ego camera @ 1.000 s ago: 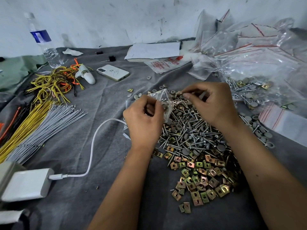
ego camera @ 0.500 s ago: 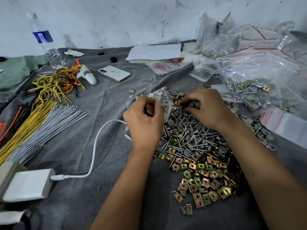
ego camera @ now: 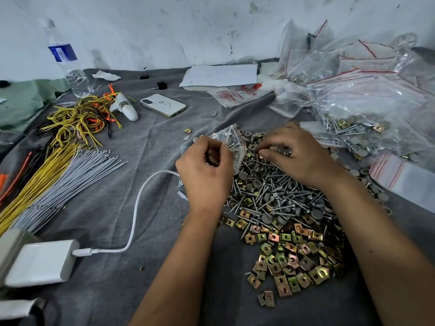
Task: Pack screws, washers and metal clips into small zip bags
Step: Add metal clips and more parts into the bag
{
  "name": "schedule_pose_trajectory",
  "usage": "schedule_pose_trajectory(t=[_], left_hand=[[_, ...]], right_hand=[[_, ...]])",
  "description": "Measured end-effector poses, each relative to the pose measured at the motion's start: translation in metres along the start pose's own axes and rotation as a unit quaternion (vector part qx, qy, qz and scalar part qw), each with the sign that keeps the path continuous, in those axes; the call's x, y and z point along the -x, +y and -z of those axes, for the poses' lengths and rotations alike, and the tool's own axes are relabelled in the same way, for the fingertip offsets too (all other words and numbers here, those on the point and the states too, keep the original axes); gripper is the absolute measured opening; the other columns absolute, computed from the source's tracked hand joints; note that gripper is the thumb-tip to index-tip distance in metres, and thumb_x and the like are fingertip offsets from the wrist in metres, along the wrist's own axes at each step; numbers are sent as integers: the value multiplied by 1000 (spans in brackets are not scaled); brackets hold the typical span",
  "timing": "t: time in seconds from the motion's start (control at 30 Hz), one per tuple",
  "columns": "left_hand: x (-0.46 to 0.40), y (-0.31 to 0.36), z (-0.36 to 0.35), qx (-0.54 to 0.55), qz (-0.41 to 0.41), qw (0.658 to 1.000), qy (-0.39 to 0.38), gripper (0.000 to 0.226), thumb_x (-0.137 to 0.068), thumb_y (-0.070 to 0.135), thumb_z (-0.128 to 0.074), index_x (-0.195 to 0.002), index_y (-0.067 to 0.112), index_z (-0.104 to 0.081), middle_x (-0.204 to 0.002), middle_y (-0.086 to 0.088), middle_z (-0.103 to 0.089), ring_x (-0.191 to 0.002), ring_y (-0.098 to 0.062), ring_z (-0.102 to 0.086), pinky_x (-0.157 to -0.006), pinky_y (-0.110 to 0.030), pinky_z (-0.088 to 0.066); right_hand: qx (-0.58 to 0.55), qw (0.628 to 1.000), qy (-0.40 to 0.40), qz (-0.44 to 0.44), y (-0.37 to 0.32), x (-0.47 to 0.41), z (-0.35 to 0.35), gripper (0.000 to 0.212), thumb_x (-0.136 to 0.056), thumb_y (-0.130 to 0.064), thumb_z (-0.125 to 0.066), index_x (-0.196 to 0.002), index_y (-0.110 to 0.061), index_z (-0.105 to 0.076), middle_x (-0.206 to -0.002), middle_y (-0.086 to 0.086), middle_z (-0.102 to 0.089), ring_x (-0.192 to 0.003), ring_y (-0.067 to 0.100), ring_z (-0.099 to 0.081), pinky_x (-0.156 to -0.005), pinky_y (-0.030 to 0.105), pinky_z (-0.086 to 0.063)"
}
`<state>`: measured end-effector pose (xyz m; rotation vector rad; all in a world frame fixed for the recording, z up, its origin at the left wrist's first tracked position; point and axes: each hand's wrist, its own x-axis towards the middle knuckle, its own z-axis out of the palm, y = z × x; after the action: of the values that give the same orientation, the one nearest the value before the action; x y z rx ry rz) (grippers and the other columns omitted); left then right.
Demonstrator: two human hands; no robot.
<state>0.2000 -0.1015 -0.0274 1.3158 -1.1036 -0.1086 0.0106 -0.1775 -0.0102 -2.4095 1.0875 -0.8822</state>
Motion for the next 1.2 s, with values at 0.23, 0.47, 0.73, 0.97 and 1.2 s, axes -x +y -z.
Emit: schedule_pose_trajectory(t=[0.23,0.47,0.73,0.97,1.2], left_hand=[[0,-1,-1,-6,-5,1000,-1,16,-87,13,-69,-72,18,-66,-58,13,-58,-54,-10,-57,-53,-20,-43],[0,-2,-2,-10,-10,1000,-10,16,-87,14,-68,-71,18,-66,-58,10,-57,-53,-13,-56,-52,-25,-43],[1,-3,-3,-2,-13,1000,-28,15,-87,15,-69,-73,19,-67,-60,11,-58,-55,-13,-56,-52,-29,-46],[2,-3,-4,-13,-36,998,-54,16,-87,18,-70,-73,22,-65,-68,10,-63,-59,-15,-60,-53,-32,-50],[0,-3,-3,-5,-2,1000,5,16,-87,13,-68,-72,18,-66,-57,12,-55,-53,-10,-54,-53,-21,-42]], right_hand=[[132,987,-70,-60,1,-10,2,16,-90,-34,-74,-104,-41,-75,-108,-7,-54,-120,21,-36,-100,42,-37],[154,981,-109,-42,-3,-9,0,21,-91,-36,-72,-110,-28,-74,-110,-5,-55,-124,23,-39,-106,46,-38],[-18,995,94,-17,-16,-2,3,8,-94,-25,-71,-99,-19,-74,-89,-14,-66,-84,1,-61,-73,10,-44],[-125,989,71,18,-34,1,-6,17,-98,-26,-67,-83,-34,-64,-70,-18,-64,-62,-1,-57,-58,12,-41],[-35,995,80,-38,-20,2,-4,12,-85,-24,-83,-78,-19,-74,-80,-13,-71,-74,1,-67,-68,17,-54]])
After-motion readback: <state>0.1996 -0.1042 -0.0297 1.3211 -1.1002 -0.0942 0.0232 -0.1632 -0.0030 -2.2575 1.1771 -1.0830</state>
